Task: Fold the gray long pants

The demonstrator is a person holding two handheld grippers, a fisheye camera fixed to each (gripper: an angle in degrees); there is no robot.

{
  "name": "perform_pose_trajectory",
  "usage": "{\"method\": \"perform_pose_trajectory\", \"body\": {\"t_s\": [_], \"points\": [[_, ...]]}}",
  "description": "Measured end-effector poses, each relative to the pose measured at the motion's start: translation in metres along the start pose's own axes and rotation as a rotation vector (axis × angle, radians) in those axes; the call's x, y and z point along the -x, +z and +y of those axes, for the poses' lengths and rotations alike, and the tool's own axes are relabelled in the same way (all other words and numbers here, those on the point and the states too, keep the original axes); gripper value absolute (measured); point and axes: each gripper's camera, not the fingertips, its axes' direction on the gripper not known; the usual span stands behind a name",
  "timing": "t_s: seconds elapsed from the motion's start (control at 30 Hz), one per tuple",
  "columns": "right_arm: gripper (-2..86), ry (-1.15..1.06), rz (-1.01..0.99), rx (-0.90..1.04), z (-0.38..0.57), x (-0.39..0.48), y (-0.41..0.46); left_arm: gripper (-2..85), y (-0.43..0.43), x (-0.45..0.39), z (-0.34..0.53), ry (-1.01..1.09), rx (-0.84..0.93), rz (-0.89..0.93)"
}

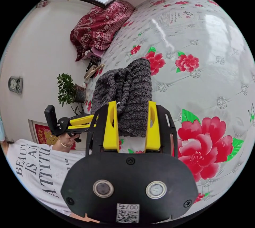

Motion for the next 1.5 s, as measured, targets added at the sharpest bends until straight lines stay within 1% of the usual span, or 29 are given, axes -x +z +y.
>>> {"method": "perform_pose_trajectory", "body": {"t_s": [0.4, 0.57, 0.9, 1.0, 1.07, 1.13, 1.17, 1.27, 1.3, 1.37, 1.43, 1.5], "points": [[12.9, 0.036, 0.008, 0.037, -0.011, -0.031, -0.002, 9.7, -0.002, 0.018, 0.025, -0.025, -0.008, 0.001], [13.1, 0.039, 0.010, 0.045, -0.015, -0.039, -0.003, 9.9, -0.008, 0.023, 0.034, -0.043, -0.022, 0.035], [13.9, 0.035, 0.001, 0.063, -0.026, -0.050, -0.002, 10.3, -0.009, 0.030, 0.039, -0.069, -0.027, 0.040], [14.4, 0.035, 0.000, 0.069, -0.029, -0.055, -0.003, 11.0, -0.021, 0.051, 0.053, -0.128, -0.040, 0.044], [14.5, 0.040, -0.003, 0.074, -0.031, -0.059, -0.004, 11.1, -0.031, 0.076, 0.064, -0.201, -0.060, 0.007], [14.7, 0.045, -0.012, 0.069, -0.034, -0.064, -0.006, 11.2, -0.042, 0.120, 0.078, -0.326, -0.084, -0.042], [14.7, 0.052, -0.019, 0.065, -0.037, -0.067, -0.006, 11.3, -0.041, 0.143, 0.083, -0.384, -0.084, -0.062], [14.5, 0.071, -0.058, 0.061, -0.047, -0.075, -0.002, 12.7, -0.023, 0.177, 0.078, -0.423, -0.025, -0.104], [14.4, 0.073, -0.057, 0.075, -0.052, -0.076, 0.004, 13.5, -0.006, 0.193, 0.071, -0.430, 0.019, -0.086], [14.2, 0.070, -0.043, 0.112, -0.062, -0.078, 0.017, 13.5, 0.032, 0.218, 0.054, -0.449, 0.080, 0.078], [13.6, 0.074, -0.026, 0.171, -0.071, -0.081, 0.035, 12.3, 0.053, 0.227, 0.041, -0.447, 0.125, 0.147], [12.3, 0.089, -0.084, 0.251, -0.083, -0.085, 0.059, 10.5, 0.062, 0.229, 0.027, -0.392, 0.138, 0.188]]}}
